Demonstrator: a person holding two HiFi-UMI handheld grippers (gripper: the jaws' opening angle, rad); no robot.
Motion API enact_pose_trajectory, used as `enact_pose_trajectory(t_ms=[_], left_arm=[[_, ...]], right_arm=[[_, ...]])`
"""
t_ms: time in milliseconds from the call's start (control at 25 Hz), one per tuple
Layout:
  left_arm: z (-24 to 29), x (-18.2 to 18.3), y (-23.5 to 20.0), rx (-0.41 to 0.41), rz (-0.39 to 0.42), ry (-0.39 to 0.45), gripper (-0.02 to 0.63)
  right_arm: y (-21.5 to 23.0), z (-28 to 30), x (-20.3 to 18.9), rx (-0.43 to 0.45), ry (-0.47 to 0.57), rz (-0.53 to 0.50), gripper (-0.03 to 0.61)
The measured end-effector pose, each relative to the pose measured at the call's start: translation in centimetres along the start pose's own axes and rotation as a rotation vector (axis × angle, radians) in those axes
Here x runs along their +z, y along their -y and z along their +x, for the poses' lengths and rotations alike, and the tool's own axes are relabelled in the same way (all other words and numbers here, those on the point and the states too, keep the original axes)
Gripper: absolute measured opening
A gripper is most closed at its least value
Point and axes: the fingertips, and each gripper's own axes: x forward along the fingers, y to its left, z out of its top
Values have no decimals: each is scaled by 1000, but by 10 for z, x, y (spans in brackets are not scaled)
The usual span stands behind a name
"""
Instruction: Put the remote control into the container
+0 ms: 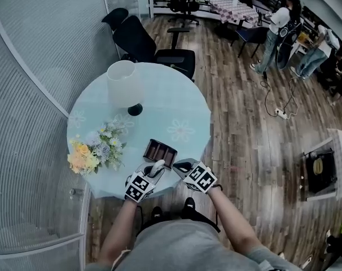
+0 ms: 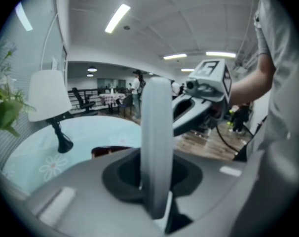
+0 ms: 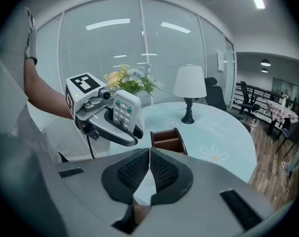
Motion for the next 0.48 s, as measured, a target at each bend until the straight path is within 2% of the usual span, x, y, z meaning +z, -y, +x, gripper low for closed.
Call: enact_pose_trajectory(t_ms=[160, 480], left_arm=[[3, 5, -7, 64, -24, 17, 68], [7, 6, -29, 270, -40, 39, 69]], right_arm=[[6, 0, 8, 29, 19, -9, 18], [14, 0, 21, 87, 94, 16, 19]])
